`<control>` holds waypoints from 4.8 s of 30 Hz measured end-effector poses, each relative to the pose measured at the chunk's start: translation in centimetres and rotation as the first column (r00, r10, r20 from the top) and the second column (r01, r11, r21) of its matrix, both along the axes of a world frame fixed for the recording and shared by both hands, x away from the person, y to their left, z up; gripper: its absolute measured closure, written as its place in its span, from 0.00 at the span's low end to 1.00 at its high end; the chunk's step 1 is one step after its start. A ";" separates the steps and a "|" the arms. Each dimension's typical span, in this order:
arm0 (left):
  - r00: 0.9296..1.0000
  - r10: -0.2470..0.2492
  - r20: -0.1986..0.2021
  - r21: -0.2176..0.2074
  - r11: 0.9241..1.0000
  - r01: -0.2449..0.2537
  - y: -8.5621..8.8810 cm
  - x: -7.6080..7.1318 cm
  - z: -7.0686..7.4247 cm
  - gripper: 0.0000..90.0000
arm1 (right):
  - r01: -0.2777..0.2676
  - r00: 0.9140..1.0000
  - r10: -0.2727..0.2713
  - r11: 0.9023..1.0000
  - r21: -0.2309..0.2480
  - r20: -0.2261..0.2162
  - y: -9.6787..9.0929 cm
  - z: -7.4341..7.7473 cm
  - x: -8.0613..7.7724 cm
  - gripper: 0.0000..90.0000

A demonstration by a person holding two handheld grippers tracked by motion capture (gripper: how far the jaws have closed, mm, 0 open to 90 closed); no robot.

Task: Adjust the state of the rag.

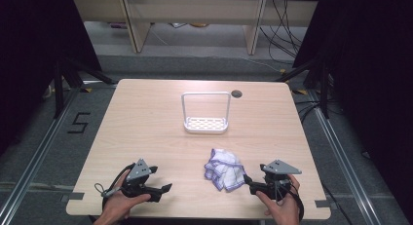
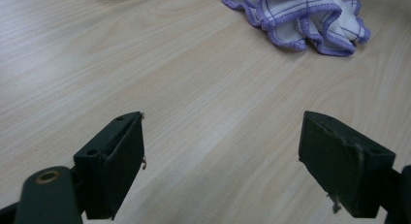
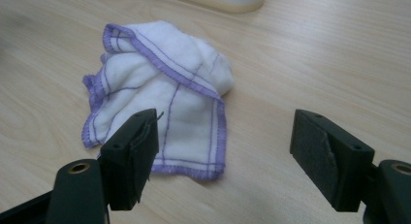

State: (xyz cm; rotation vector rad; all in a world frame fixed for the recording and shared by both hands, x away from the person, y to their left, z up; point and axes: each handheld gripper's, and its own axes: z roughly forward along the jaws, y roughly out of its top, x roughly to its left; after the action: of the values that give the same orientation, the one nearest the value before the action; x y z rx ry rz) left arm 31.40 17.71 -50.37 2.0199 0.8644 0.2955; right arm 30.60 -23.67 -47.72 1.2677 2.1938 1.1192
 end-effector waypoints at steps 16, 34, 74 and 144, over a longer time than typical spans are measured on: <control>1.000 0.000 -0.010 -0.032 1.000 0.000 -0.1 0.2 -0.1 0.19 | -0.171 0.983 0.174 0.983 -0.060 0.049 4.0 3.3 1.7 0.37; 1.000 -0.002 -0.005 -0.029 1.000 0.002 -0.5 0.1 -0.2 0.19 | -0.332 0.942 0.336 0.928 -0.171 -0.008 9.1 3.2 5.3 0.48; 0.989 -0.148 0.012 -0.031 0.988 0.148 -5.2 1.0 0.0 0.33 | -0.237 0.969 0.241 0.968 -0.082 0.045 2.0 4.8 7.0 0.95; 0.948 -0.319 -0.019 -0.013 0.948 0.318 -13.9 8.9 0.0 0.84 | -0.168 0.975 0.142 0.974 -0.150 -0.169 -2.0 -2.2 -2.4 0.89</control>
State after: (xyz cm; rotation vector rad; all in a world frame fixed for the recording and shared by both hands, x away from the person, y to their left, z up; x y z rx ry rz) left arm 40.27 3.77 -50.39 2.1171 0.5365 0.0879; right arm 28.24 -25.63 -49.90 1.1655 2.4826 0.8979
